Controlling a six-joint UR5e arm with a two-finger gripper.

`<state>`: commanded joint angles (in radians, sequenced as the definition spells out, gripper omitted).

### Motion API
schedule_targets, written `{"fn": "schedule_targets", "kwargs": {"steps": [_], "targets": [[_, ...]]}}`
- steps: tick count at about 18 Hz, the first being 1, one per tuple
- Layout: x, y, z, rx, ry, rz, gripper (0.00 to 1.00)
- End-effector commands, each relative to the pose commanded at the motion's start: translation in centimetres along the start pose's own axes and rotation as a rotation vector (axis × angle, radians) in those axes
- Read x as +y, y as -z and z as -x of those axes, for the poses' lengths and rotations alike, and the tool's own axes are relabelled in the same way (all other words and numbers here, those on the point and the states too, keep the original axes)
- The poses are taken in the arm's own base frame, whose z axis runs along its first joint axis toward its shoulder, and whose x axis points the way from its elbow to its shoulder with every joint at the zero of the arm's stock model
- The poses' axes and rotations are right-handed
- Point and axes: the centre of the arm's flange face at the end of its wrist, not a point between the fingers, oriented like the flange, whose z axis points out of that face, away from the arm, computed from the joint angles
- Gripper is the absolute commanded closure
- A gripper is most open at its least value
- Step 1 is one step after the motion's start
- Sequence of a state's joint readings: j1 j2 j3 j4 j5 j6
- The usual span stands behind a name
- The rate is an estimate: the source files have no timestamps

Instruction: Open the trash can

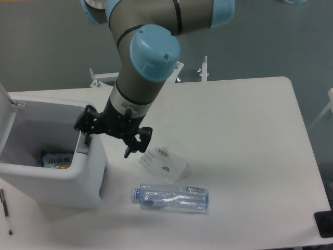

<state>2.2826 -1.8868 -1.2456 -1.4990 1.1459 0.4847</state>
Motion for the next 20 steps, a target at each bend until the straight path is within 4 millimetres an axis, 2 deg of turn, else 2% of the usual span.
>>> {"fn": "schedule_targets", "kwargs": {"steps": [4, 7, 9, 13, 14, 16, 18, 20], "targets": [[-0.6, 1.4, 1.5, -0.126, -0.041, -0.054, 0.00], [-0.3, 2.3, 3.8, -0.190, -0.095, -0.061, 0.00], [-0.1, 2.2, 5.5, -0.196, -0.126, -0.055, 0.00], [1.3, 1.8, 11.4, -0.221, -0.132, -0.021, 0.00], [2.1, 2.0, 13.3, -0.257, -0.130, 0.013, 0.00], [4.3, 1.0, 17.6, -0.322, -0.123, 0.120, 0.00], [5.3, 0.0, 20.5, -0.334, -0.151, 0.178, 0.00], [6.3, 0.1, 23.8, -0.343, -0.152, 0.179, 0.00]]}}
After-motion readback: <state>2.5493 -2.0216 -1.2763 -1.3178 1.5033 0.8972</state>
